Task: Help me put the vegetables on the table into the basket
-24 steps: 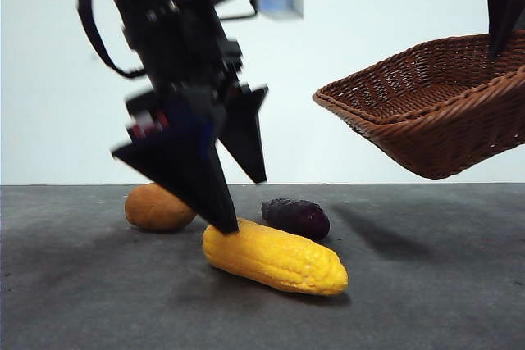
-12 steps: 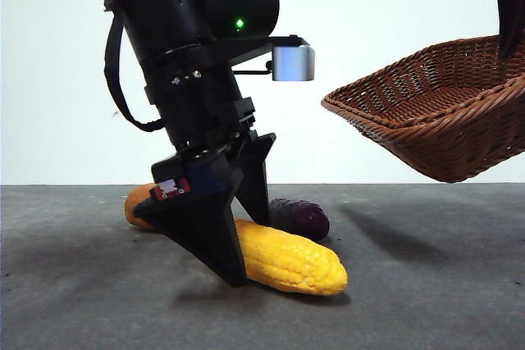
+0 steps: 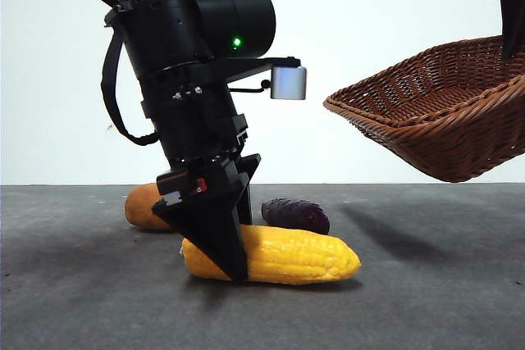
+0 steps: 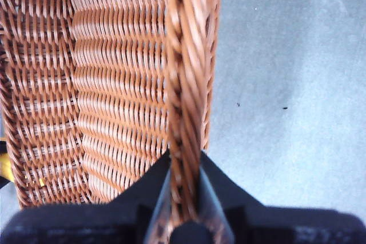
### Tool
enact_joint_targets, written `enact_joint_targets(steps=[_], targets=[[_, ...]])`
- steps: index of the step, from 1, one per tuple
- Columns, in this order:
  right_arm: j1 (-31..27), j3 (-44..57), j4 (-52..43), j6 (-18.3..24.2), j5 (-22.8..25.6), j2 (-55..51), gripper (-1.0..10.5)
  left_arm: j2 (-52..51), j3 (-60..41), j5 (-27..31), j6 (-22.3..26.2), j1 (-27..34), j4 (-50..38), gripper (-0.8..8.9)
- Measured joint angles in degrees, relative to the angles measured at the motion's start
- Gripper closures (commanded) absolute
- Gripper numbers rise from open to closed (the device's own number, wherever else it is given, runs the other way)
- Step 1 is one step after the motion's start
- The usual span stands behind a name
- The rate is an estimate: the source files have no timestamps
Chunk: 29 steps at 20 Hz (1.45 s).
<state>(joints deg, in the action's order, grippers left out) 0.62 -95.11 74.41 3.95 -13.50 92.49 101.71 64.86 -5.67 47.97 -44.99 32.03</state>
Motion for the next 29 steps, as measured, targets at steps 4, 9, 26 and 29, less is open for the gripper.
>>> enact_joint_targets(steps=[4,9,26,29], targets=[[0.0,0.0,0.1,0.1,0.0,0.0,9.6,-5.0,0.9,0.0,-5.4,0.0,2.3,8.26],[0.0,0.0,1.0,0.1,0.0,0.0,9.6,-14.4,1.9,0.0,-23.5,0.3,5.0,8.26],[7.7,0.0,3.0,-3.3,-4.0,0.0,9.6,-20.6,2.0,-1.4,-81.2,-0.5,-11.6,8.26],[11.3,0.0,3.0,-4.3,-4.0,0.0,9.6,-18.6,2.0,-1.6,-83.5,-0.5,-12.7,8.15]])
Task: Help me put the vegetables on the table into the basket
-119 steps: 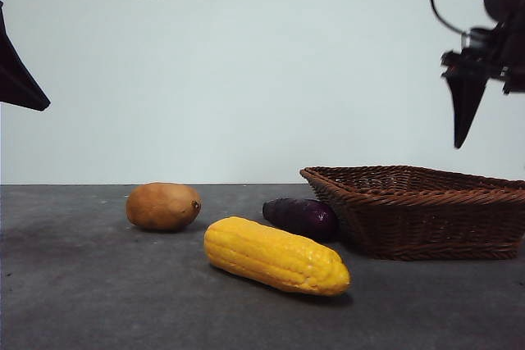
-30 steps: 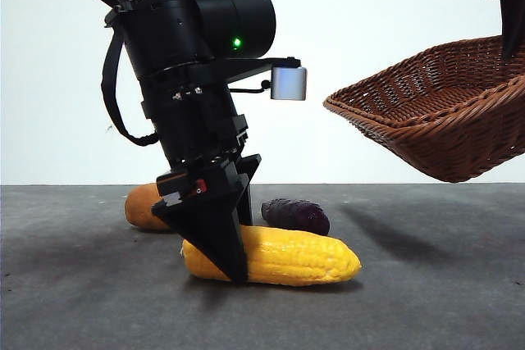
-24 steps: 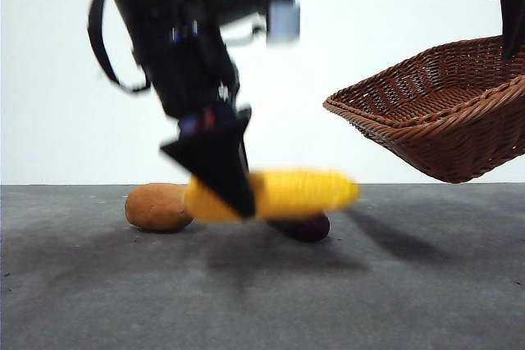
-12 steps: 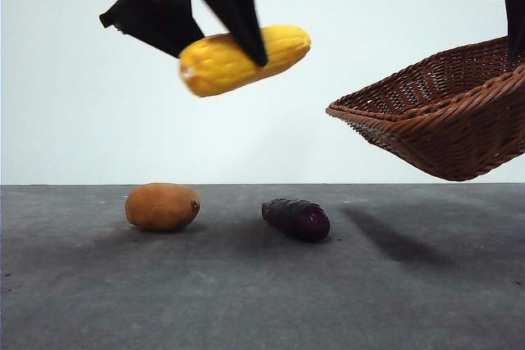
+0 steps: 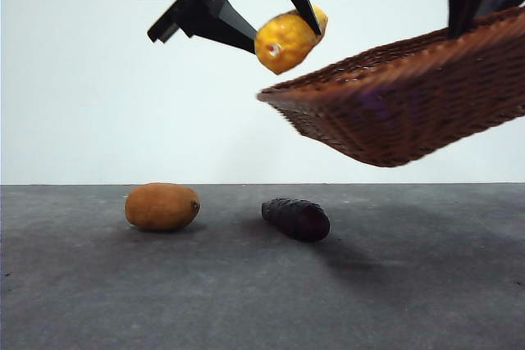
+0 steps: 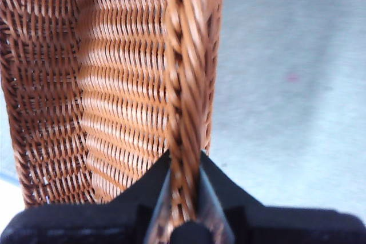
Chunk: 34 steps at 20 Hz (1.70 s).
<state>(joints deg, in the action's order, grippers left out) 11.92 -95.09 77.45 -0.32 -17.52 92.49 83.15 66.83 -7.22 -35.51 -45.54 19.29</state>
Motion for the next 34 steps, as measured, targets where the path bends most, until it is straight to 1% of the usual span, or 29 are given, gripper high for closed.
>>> enact_joint_targets(steps=[2,3,4,7,8,9,12,16,18,20,24,26,27,29,31,33,34], targets=[[1.9,0.0,0.0,-0.4,-0.1,0.0,9.6,0.3,0.0,0.0,-1.8,0.0,-2.0,8.13],[2.8,0.0,0.0,-0.5,0.0,0.0,9.6,0.3,0.0,-0.3,-2.5,0.0,-3.0,7.94],[3.5,0.0,0.0,-0.5,0.0,0.0,9.6,0.3,0.0,-0.5,-2.8,0.0,-3.3,7.27],[4.9,0.0,0.0,-0.6,0.0,0.0,9.6,0.3,0.0,-0.6,-3.3,0.0,-3.3,3.71],[5.1,0.0,0.0,-0.6,-0.1,0.0,9.6,0.3,0.0,-0.6,-3.4,0.0,-3.3,2.92],[5.3,0.0,0.1,-0.6,-0.1,0.0,9.6,0.3,0.0,-0.7,-3.4,0.1,-3.3,2.65],[5.3,0.0,0.1,-0.6,0.0,0.0,9.6,1.3,0.0,-0.7,-3.3,0.4,-3.2,2.38],[5.3,0.0,0.1,-0.6,1.3,0.0,9.6,2.6,0.0,-0.7,-2.1,1.8,-1.7,2.38],[5.3,0.0,0.1,-0.7,4.3,0.0,9.6,2.6,0.2,-0.7,-1.0,4.0,-1.0,2.38],[5.1,0.0,0.1,-0.6,6.6,0.0,9.6,2.6,1.4,-0.6,0.8,7.1,2.9,2.38],[4.0,0.0,0.1,-0.6,7.3,0.0,9.6,2.6,1.7,-0.4,5.4,13.6,8.8,2.39],[3.5,0.0,0.1,-0.5,7.7,0.0,9.6,2.6,1.7,-0.4,10.5,17.0,10.4,2.39],[3.2,0.0,0.1,-0.5,7.7,0.0,9.6,2.6,1.7,0.4,14.1,18.5,11.1,2.39],[3.1,0.0,0.1,-0.5,7.7,0.0,9.6,2.6,1.7,4.7,22.9,20.4,12.8,2.39],[3.0,0.0,0.1,-0.5,8.1,0.0,9.6,2.7,1.7,9.2,35.5,20.6,15.0,2.39],[3.0,0.0,0.1,-0.3,8.1,0.0,9.6,3.5,1.7,10.1,48.2,20.6,16.5,2.39],[3.0,0.0,0.1,-0.3,8.1,0.0,9.6,4.3,1.7,10.3,55.5,20.6,16.8,2.39]])
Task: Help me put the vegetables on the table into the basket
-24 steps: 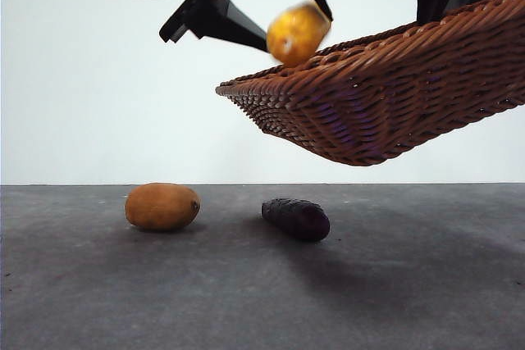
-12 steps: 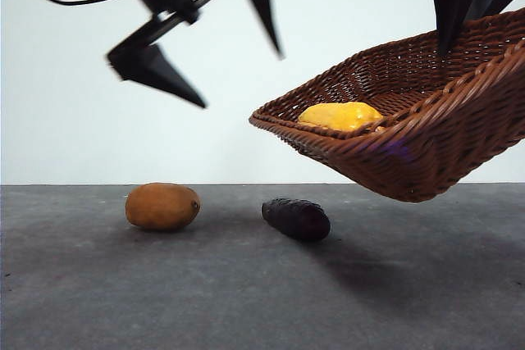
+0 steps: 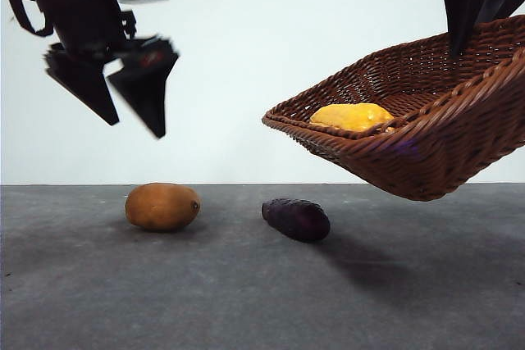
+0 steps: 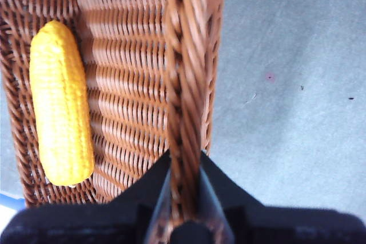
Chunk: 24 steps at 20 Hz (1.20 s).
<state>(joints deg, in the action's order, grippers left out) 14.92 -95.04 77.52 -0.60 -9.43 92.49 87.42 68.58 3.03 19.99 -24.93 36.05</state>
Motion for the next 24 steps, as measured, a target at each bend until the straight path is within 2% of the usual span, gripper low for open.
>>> enact_joint_targets(steps=[2,4,7,9,12,16,24], targets=[[0.0,0.0,0.0,0.3,0.0,0.0,9.6,1.3,0.0,0.1,11.9,0.0,-0.2,2.39],[0.0,0.0,0.0,0.5,0.0,0.0,9.6,2.7,0.0,0.3,21.2,0.0,-1.3,2.39],[0.0,0.0,0.0,1.0,0.0,0.0,9.6,6.3,0.0,0.3,28.6,0.1,-1.4,2.38],[0.0,0.0,0.0,1.6,0.0,0.0,9.6,8.7,0.0,0.3,30.3,0.2,-1.7,2.36],[0.0,0.0,-0.1,1.9,0.0,0.0,9.6,9.8,0.0,0.4,32.0,0.2,-4.6,1.08],[0.0,0.0,-0.1,2.1,0.0,0.0,9.6,9.8,0.0,0.3,32.5,0.3,-8.5,1.08],[0.0,0.0,-0.1,2.1,0.0,0.0,9.6,12.2,0.0,0.2,34.1,0.5,-9.6,1.09]])
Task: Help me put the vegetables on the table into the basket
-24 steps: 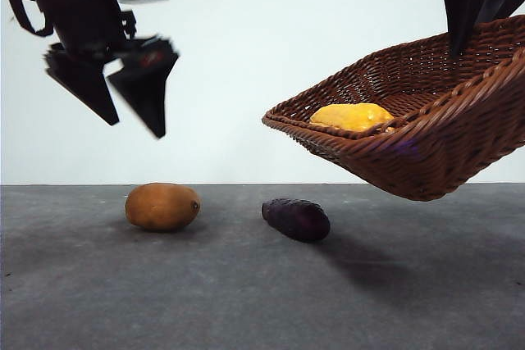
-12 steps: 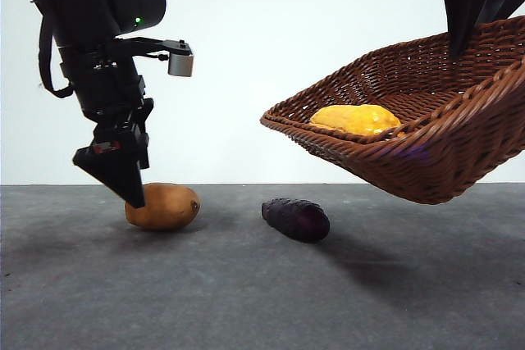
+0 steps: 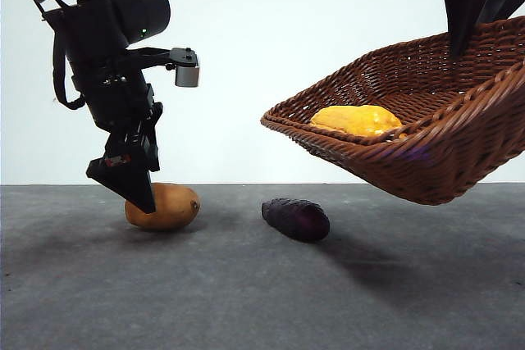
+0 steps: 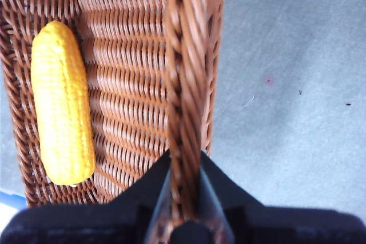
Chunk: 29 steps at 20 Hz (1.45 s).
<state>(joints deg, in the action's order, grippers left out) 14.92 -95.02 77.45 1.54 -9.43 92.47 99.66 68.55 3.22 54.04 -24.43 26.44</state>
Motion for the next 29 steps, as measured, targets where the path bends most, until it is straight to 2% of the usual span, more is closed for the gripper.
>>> enact_joint_targets(steps=[5,11,19,23,25,29], targets=[[0.0,0.0,0.0,0.0,0.0,0.0,9.6,0.1,0.0,-1.7,0.9,0.0,-4.1,1.10],[0.0,0.0,0.0,0.4,0.0,0.0,9.6,2.1,0.0,-1.7,1.7,0.0,-1.7,1.22],[0.0,0.0,0.0,0.7,0.0,0.0,9.6,4.3,0.0,-1.9,4.7,0.8,-3.3,1.42],[0.0,0.0,-0.5,1.2,0.0,0.0,9.6,4.7,0.0,-1.9,6.9,0.9,-3.5,5.88],[0.0,0.0,-1.5,1.3,0.0,0.0,9.6,4.7,0.0,-1.9,7.3,0.9,-3.6,6.67],[0.0,0.0,-2.1,1.4,0.0,0.0,9.6,4.7,0.0,-1.9,7.4,0.6,-3.6,7.29]])
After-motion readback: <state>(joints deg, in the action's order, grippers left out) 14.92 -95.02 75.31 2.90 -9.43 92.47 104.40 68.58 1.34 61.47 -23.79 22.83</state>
